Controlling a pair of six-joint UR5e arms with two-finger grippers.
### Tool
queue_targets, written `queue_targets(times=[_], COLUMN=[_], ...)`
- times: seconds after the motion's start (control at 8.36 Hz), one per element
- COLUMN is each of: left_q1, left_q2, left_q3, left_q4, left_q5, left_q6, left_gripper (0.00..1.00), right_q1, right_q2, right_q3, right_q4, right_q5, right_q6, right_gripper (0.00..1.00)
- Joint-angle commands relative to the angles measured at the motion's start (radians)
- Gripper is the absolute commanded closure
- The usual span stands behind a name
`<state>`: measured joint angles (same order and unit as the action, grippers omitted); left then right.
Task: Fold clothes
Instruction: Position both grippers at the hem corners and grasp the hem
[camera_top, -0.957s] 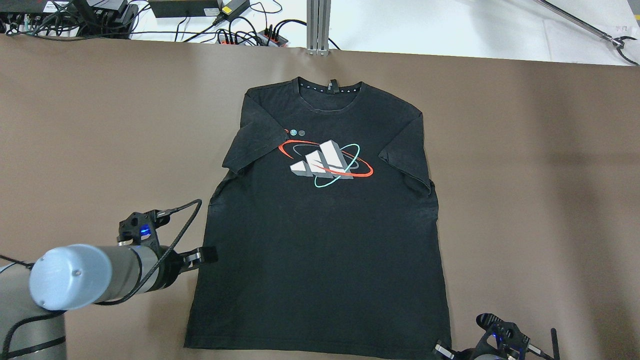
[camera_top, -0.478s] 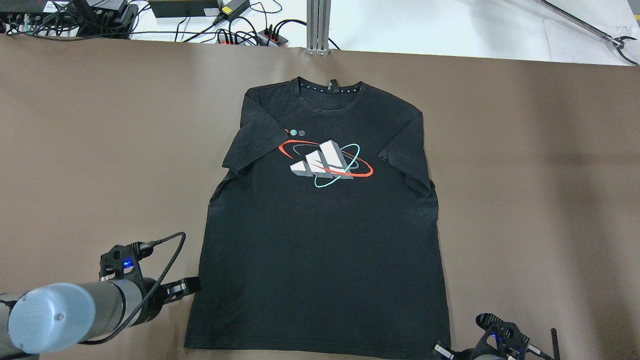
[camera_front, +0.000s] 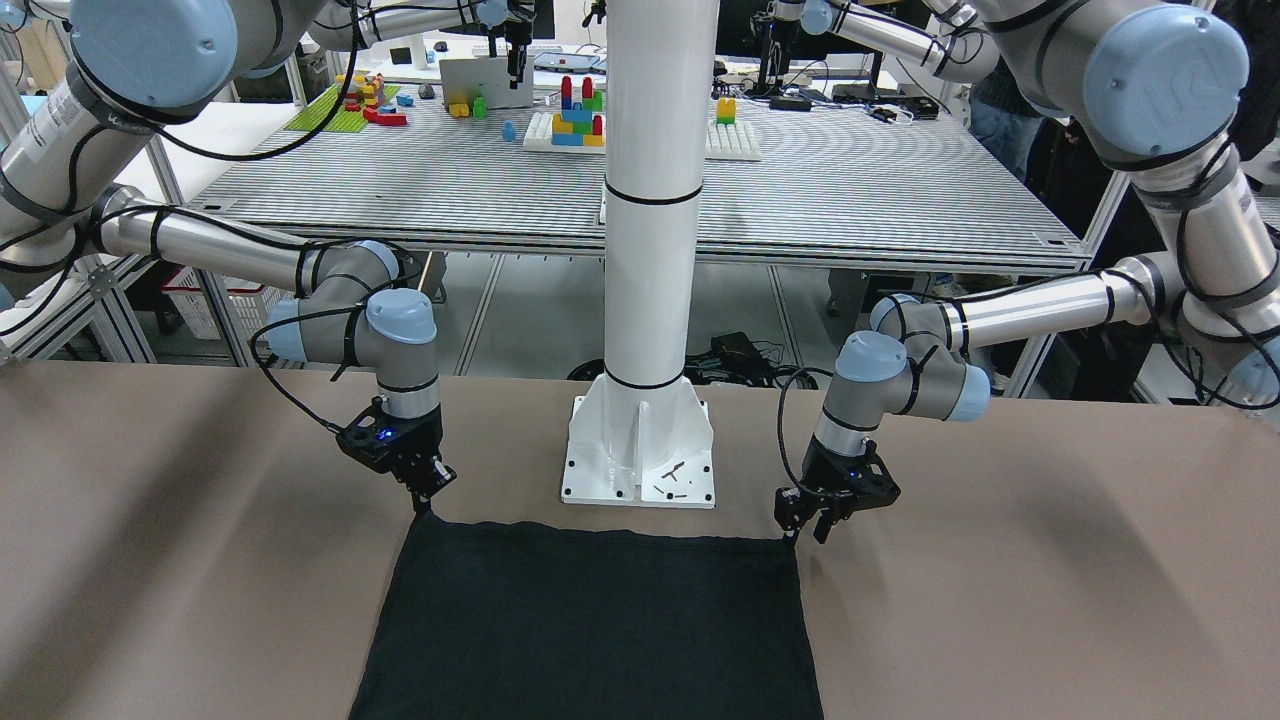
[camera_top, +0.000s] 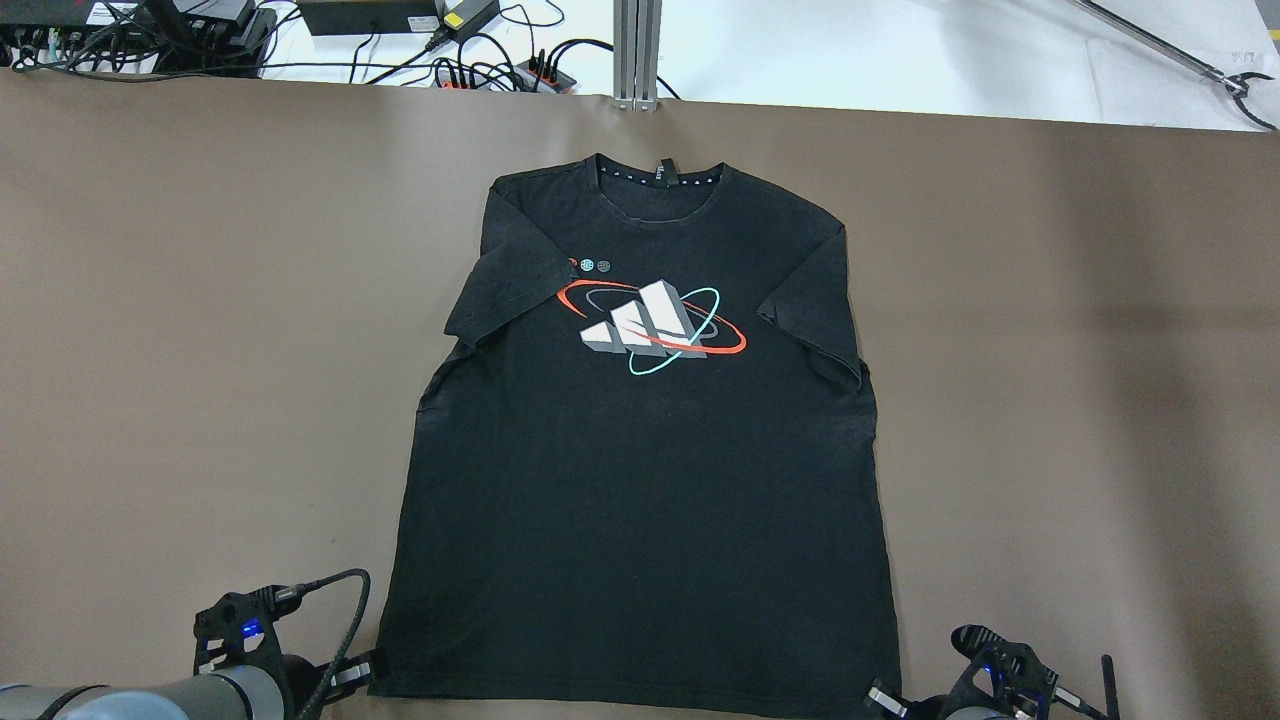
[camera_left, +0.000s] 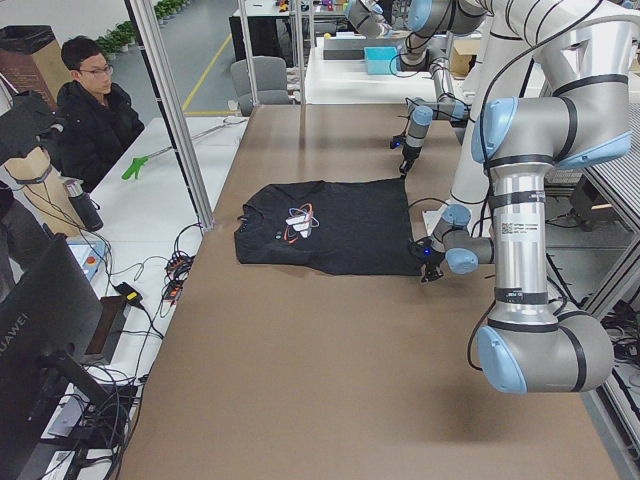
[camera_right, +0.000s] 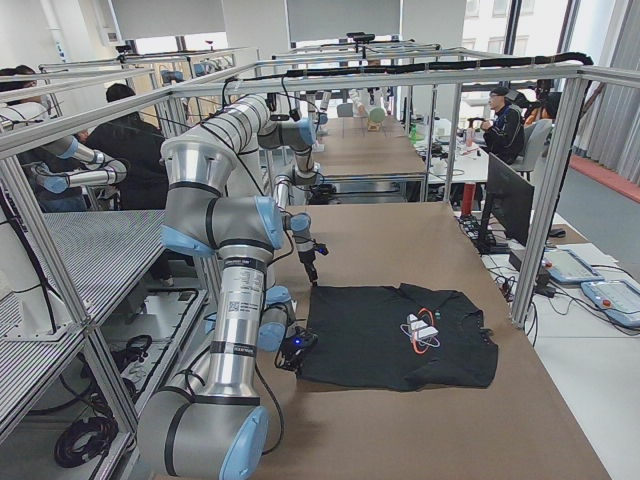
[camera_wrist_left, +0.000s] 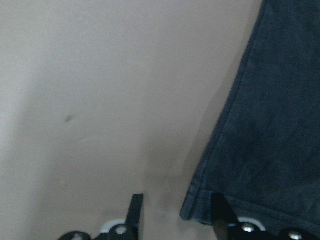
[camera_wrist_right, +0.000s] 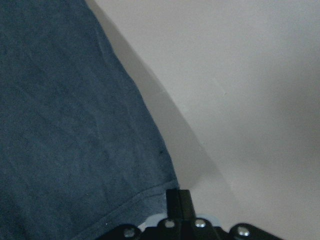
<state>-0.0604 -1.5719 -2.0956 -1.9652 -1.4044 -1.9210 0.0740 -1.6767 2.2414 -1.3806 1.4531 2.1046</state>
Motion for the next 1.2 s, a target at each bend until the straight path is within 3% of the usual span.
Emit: queue_targets(times=[0.0, 0.48, 0.6, 0.72, 0.84, 1.08], left_q1=[0.004, 0.004, 0.002, 0.002, 0.002, -0.006], left_q2=[-0.019, -0.025, -0.026, -0.026, -0.023, -0.01], left_q3=[0.005, 0.014, 0.013, 0.011, 0.012, -0.004], left_q4=[0.0, 0.0, 0.0, 0.0, 0.0, 0.002], left_q5=[-0.001, 0.001, 0.001, 0.001, 0.002, 0.002], left_q6=[-0.001, -0.001, -0.001, -0.001, -0.001, -0.001], left_gripper=[0.56, 0.62, 0.69, 0.87, 0.97, 1.0], right_q1=[0.001, 0.006, 0.006, 0.006, 0.004, 0.004], right_q2=[0.0, -0.001, 0.0, 0.0, 0.002, 0.002], right_q3=[-0.002, -0.005, -0.006, -0.006, -0.006, -0.002], right_q4=[0.0, 0.0, 0.0, 0.0, 0.0, 0.0], right_q5=[0.0, 0.0, 0.0, 0.0, -0.002, -0.003], right_q6=[0.0, -0.005, -0.005, -0.005, -0.005, -0.005], right_gripper=[1.0, 1.0, 1.0, 1.0, 1.0, 1.0])
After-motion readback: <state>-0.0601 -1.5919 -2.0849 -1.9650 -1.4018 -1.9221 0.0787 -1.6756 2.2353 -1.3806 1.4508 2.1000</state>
